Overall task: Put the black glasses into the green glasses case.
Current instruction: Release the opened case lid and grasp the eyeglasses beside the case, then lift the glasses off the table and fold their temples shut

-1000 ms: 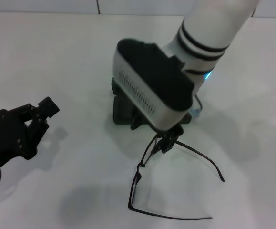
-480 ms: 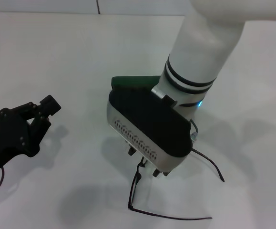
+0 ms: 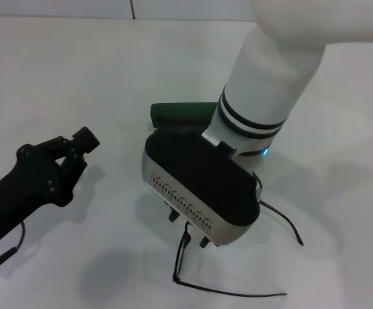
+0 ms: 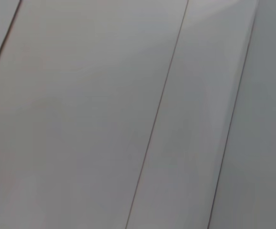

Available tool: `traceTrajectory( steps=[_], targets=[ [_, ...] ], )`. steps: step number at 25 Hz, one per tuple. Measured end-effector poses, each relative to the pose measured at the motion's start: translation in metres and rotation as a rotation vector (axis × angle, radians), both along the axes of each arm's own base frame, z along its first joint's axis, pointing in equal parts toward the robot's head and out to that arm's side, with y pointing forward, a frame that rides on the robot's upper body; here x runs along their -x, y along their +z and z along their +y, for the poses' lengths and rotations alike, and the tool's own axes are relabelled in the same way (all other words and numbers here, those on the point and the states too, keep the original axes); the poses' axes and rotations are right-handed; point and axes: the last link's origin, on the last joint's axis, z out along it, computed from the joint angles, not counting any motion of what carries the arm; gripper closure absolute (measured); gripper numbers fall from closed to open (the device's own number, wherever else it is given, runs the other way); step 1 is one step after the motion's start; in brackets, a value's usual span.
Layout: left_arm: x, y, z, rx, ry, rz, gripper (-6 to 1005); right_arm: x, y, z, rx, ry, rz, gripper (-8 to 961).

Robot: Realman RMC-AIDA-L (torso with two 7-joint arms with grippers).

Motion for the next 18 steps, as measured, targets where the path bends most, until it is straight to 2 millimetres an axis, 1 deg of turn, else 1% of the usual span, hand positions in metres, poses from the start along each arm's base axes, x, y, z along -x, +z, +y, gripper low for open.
traceTrajectory(
  steps=[3,10,16,18],
  targets=[
    [-0.001,-0.002,0.000,0.000,-0.001,0.002,955,0.000,-0.001,-0.001,0.003,0.001,0.005,300],
    [0.000,-0.002,0.000,0.000,0.003,0.001,956,-0.007,-0.006,-0.001,-0.009,0.012,0.006,507],
    [0.000,-0.002,-0.001,-0.002,0.006,0.000,957,-0.010,-0.007,-0.002,-0.015,0.003,0.003,610],
    [0.001,-0.002,-0.001,-0.002,0.006,0.000,957,-0.010,-0.007,-0.003,-0.014,-0.006,0.012,667]
  ],
)
